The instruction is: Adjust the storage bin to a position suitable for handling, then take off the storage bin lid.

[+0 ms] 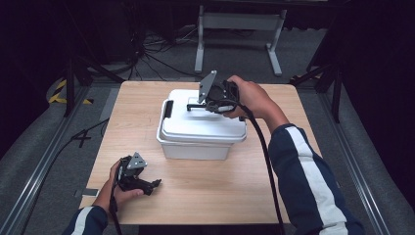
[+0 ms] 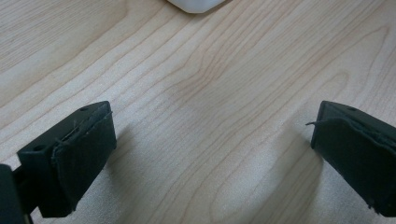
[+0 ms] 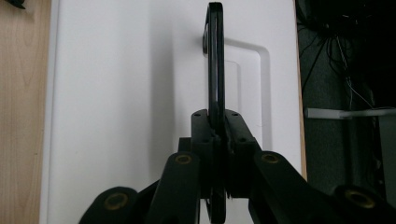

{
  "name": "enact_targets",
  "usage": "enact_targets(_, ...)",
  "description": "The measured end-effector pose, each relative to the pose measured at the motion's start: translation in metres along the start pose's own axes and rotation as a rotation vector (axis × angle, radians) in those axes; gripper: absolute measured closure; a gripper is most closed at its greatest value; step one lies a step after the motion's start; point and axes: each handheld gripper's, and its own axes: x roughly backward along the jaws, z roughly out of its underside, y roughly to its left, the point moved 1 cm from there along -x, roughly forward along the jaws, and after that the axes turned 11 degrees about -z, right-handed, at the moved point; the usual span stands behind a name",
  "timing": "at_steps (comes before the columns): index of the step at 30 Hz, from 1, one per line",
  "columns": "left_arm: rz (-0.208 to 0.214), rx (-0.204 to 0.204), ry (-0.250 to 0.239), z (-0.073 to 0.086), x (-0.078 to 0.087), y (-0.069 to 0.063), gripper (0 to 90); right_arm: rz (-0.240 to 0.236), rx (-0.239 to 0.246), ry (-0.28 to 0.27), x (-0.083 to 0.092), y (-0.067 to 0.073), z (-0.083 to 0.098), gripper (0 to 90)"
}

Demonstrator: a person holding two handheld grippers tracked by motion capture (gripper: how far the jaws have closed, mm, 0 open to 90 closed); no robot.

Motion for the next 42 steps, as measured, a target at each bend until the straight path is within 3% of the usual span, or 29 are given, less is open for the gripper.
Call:
enact_targets(23,0.001,-0.001,0.001,0.000,0.000,0.000,0.6,0.025,-0.017,0.007,0.024,-0.001,0.026,84.9)
enact_targets(35,0.001,-0.001,0.001,0.000,0.000,0.000,0.5,0.036,-0.072,-0.013,0.039,-0.001,0.057,84.9)
enact_targets(42,-0.001,0.007,0.000,0.001,0.000,-0.001,0.6,0.067,-0.092,-0.018,0.054,0.003,0.080,84.9)
